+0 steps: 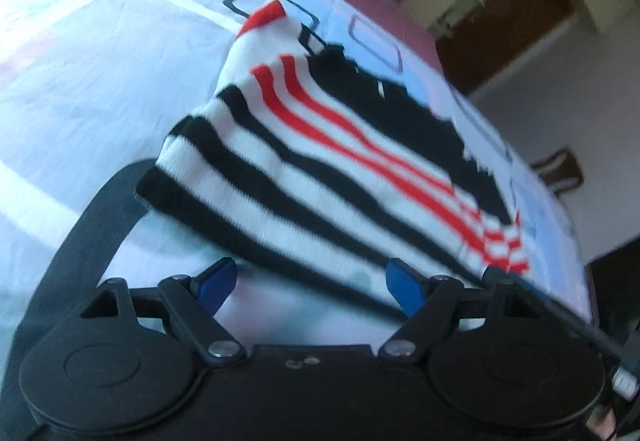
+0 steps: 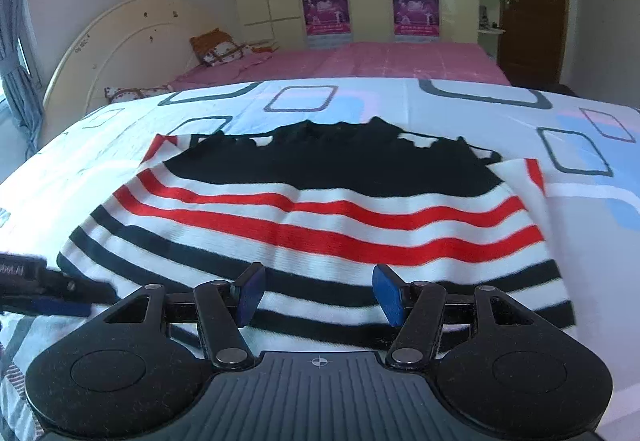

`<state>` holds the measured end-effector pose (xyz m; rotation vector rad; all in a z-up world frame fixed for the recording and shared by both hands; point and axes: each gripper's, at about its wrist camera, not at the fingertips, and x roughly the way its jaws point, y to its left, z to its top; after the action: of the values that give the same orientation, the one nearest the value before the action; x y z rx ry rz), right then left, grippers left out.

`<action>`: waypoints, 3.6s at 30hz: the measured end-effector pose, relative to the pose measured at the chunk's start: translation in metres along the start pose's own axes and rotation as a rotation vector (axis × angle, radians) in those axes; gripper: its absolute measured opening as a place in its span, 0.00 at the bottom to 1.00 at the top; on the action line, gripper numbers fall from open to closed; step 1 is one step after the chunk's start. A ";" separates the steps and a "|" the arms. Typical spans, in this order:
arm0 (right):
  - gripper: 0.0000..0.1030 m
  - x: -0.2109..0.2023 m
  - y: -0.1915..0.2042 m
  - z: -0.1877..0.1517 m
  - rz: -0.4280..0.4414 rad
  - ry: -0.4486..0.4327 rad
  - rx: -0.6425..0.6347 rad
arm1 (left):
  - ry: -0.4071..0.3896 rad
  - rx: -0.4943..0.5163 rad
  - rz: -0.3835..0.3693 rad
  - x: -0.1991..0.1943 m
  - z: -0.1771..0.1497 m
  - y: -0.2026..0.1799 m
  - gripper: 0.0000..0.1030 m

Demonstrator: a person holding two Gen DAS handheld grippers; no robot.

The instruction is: Fold small clothes

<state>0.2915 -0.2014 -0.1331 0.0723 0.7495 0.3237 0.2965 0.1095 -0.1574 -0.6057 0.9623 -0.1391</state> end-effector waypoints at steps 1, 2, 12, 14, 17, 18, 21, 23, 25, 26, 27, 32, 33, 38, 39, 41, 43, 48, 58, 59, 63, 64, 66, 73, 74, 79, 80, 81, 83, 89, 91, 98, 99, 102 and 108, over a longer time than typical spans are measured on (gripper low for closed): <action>0.57 0.003 0.001 0.002 0.006 0.001 0.003 | -0.016 -0.021 -0.013 0.003 0.003 0.002 0.79; 0.57 0.007 0.002 0.005 0.011 -0.001 0.008 | -0.034 -0.040 -0.024 0.007 0.006 0.005 0.79; 0.57 0.061 0.015 0.036 -0.050 -0.011 -0.024 | -0.181 -0.138 -0.086 0.033 0.031 0.014 0.67; 0.57 0.075 0.017 0.029 -0.065 0.035 -0.053 | -0.201 -0.174 -0.092 0.034 0.032 0.022 0.53; 0.57 0.081 0.021 0.019 -0.094 0.032 -0.104 | -0.211 -0.216 -0.100 0.036 0.033 0.031 0.38; 0.57 0.081 0.021 0.019 -0.097 0.037 -0.104 | -0.212 -0.223 -0.106 0.037 0.034 0.033 0.36; 0.57 0.082 0.022 0.018 -0.103 0.043 -0.108 | -0.219 -0.213 -0.106 0.037 0.034 0.034 0.29; 0.57 0.082 0.024 0.017 -0.112 0.041 -0.108 | -0.222 -0.219 -0.103 0.037 0.034 0.034 0.26; 0.58 0.082 0.025 0.017 -0.114 0.039 -0.098 | -0.229 -0.213 -0.099 0.033 0.035 0.032 0.23; 0.58 0.082 0.025 0.018 -0.113 0.038 -0.096 | -0.233 -0.202 -0.094 0.032 0.035 0.030 0.22; 0.58 0.082 0.025 0.018 -0.113 0.038 -0.097 | -0.238 -0.190 -0.090 0.030 0.035 0.027 0.21; 0.58 0.083 0.022 0.021 -0.095 0.044 -0.094 | -0.284 -0.108 -0.068 0.020 0.038 0.005 0.20; 0.58 0.083 0.020 0.022 -0.088 0.045 -0.095 | -0.296 -0.087 -0.062 0.018 0.038 -0.001 0.20; 0.67 0.075 0.007 0.030 -0.017 0.042 -0.046 | -0.344 0.060 -0.035 0.008 0.041 -0.045 0.20; 0.73 0.071 0.002 0.032 0.003 0.034 -0.024 | -0.351 0.094 -0.034 0.007 0.042 -0.057 0.20; 0.84 0.056 -0.011 0.035 0.017 -0.005 0.008 | -0.362 0.168 -0.038 0.007 0.044 -0.081 0.20; 0.84 0.039 -0.026 0.037 0.016 -0.030 0.010 | -0.368 0.247 -0.056 0.010 0.043 -0.110 0.20; 0.84 0.002 -0.087 0.032 -0.028 -0.050 0.109 | -0.342 0.438 -0.128 0.034 0.025 -0.176 0.20; 0.84 -0.060 -0.175 0.007 -0.159 -0.083 0.263 | -0.131 0.760 -0.120 0.117 -0.069 -0.237 0.26; 0.84 -0.065 -0.179 0.007 -0.155 -0.091 0.273 | -0.140 0.777 -0.114 0.117 -0.073 -0.236 0.28; 0.84 -0.072 -0.182 0.018 -0.078 -0.120 0.313 | -0.130 0.781 -0.133 0.106 -0.075 -0.233 0.37; 0.84 -0.072 -0.181 0.020 -0.048 -0.123 0.329 | -0.126 0.779 -0.135 0.104 -0.074 -0.231 0.37; 0.84 -0.067 -0.180 0.028 0.036 -0.114 0.376 | -0.118 0.782 -0.132 0.099 -0.075 -0.233 0.38; 0.84 -0.021 -0.174 0.045 0.223 0.036 0.432 | -0.082 0.794 -0.154 0.088 -0.081 -0.234 0.41; 0.84 -0.016 -0.174 0.045 0.226 0.055 0.443 | -0.076 0.796 -0.156 0.086 -0.082 -0.233 0.41; 0.83 0.000 -0.169 0.047 0.228 0.109 0.429 | -0.041 0.810 -0.178 0.071 -0.081 -0.228 0.42; 0.83 -0.001 -0.167 0.048 0.226 0.112 0.419 | -0.035 0.813 -0.180 0.068 -0.081 -0.227 0.44; 0.83 -0.001 -0.166 0.049 0.227 0.113 0.411 | -0.031 0.814 -0.182 0.065 -0.080 -0.226 0.46; 0.77 -0.001 -0.162 0.052 0.230 0.116 0.392 | -0.028 0.818 -0.180 0.058 -0.078 -0.224 0.52; 0.55 0.006 -0.161 0.051 0.214 0.135 0.368 | -0.093 0.744 -0.160 0.026 -0.058 -0.202 0.58; 0.46 0.007 -0.167 0.048 0.206 0.133 0.373 | -0.125 0.699 -0.124 0.017 -0.047 -0.190 0.59; 0.28 0.011 -0.167 0.044 0.202 0.099 0.394 | -0.162 0.603 0.003 0.039 -0.009 -0.165 0.59; 0.26 0.013 -0.163 0.047 0.200 0.085 0.384 | -0.160 0.595 0.006 0.043 -0.006 -0.165 0.59; 0.22 -0.004 -0.160 0.050 0.179 0.014 0.348 | -0.145 0.572 -0.007 0.055 -0.004 -0.166 0.59; 0.22 -0.034 -0.163 0.042 0.100 -0.065 0.284 | -0.107 0.574 -0.061 0.070 -0.010 -0.172 0.59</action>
<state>0.3396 -0.3645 -0.1085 0.3877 0.7243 0.3072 0.3545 -0.0635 -0.1196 -0.1110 0.7524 -0.4167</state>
